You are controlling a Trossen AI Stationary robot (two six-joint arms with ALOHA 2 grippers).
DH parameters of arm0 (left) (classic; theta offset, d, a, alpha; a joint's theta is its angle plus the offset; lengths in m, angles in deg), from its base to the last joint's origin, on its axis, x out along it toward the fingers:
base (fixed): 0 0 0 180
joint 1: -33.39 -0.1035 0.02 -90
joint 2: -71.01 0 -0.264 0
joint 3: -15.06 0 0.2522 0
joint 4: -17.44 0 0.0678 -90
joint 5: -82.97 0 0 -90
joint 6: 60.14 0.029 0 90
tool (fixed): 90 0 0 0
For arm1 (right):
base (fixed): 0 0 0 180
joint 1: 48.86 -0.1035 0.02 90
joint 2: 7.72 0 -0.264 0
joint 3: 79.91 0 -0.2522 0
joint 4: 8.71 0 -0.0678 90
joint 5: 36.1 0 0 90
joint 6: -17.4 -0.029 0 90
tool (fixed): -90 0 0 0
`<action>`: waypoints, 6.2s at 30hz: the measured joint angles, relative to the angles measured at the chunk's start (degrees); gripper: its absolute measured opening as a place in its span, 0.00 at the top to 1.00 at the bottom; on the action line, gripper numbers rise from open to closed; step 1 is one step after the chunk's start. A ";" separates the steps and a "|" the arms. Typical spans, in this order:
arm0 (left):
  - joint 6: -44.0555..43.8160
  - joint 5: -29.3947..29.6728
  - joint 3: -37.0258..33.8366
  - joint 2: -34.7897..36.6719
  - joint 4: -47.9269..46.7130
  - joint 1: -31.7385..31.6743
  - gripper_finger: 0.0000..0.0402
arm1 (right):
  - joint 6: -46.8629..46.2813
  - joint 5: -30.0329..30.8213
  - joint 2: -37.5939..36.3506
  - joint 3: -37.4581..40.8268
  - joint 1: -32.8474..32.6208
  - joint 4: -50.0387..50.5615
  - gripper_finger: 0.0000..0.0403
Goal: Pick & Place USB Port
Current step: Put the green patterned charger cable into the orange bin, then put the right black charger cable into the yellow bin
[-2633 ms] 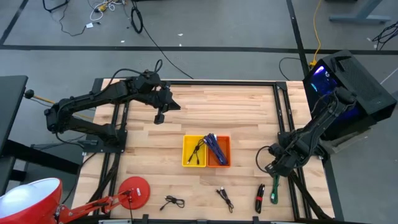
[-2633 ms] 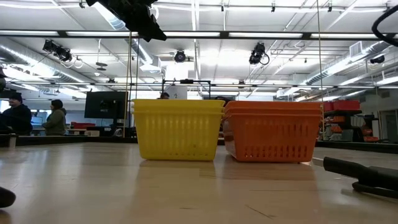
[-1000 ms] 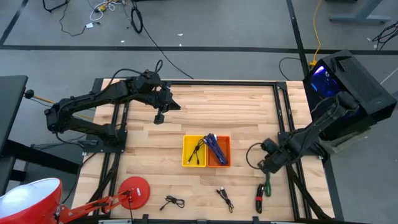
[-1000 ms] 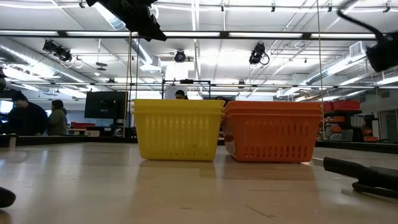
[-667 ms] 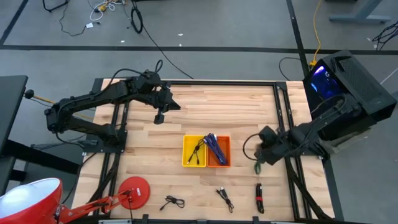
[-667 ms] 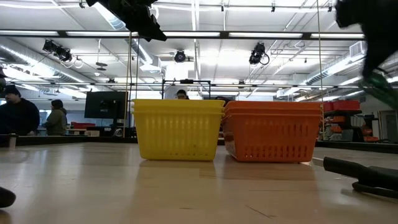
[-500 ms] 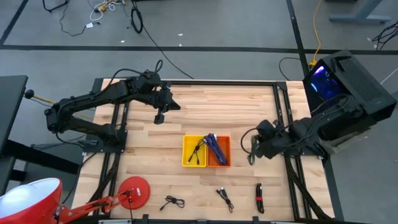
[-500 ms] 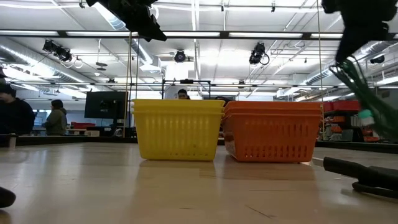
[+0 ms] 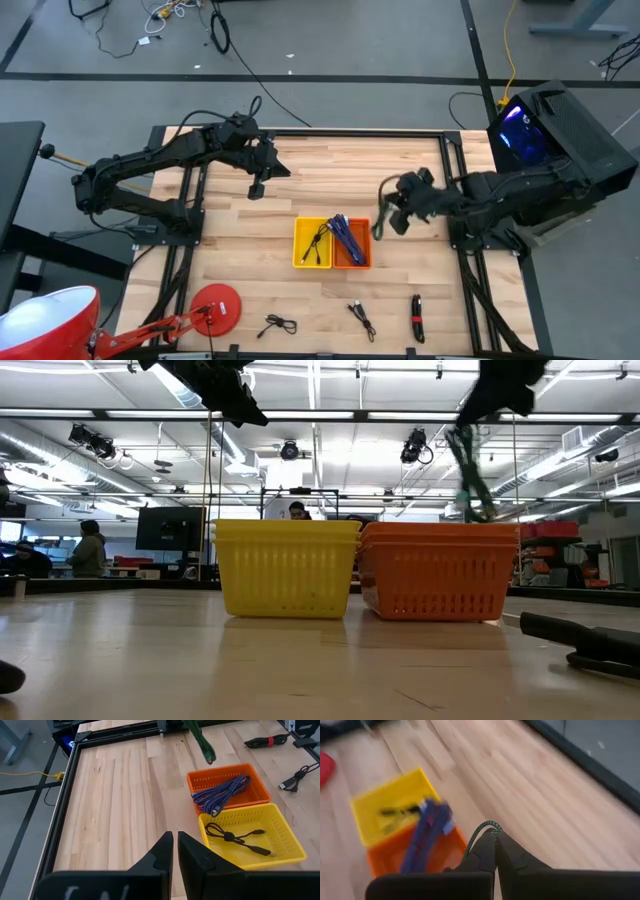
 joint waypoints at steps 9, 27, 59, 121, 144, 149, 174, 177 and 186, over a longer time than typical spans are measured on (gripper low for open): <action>-0.72 0.00 0.00 0.00 0.00 0.01 0.92 | 10.07 -10.19 -0.23 -5.95 7.92 -2.53 1.00; -0.18 0.02 0.00 0.00 0.04 0.00 0.92 | 9.52 -19.33 11.94 -5.95 6.59 -6.30 1.00; 0.41 0.50 0.00 0.00 0.02 -0.04 0.92 | 14.47 -21.20 20.51 -5.93 9.26 -12.13 0.82; -3.13 -0.20 0.00 -3.32 -2.36 0.02 0.92 | -74.32 -29.15 35.77 -5.86 -38.97 3.85 0.73; -4.66 -0.20 0.00 -3.28 -2.22 0.02 0.92 | -76.93 -32.13 42.67 -5.95 -39.56 2.04 0.60; -4.11 -0.20 0.00 -3.28 -2.19 0.02 0.92 | -76.13 -32.03 44.79 -6.17 -39.52 1.22 0.67; -6.24 -1.60 0.00 -3.30 4.93 0.00 0.92 | -44.48 5.21 27.38 -5.82 -26.82 13.07 0.94; -6.39 -4.48 0.00 -3.32 7.12 0.02 0.92 | -32.48 14.67 23.03 -5.82 -23.21 8.21 0.94; -6.28 -7.59 0.09 -6.60 14.84 3.66 0.92 | 15.39 21.80 17.98 -5.84 -13.63 -26.09 0.94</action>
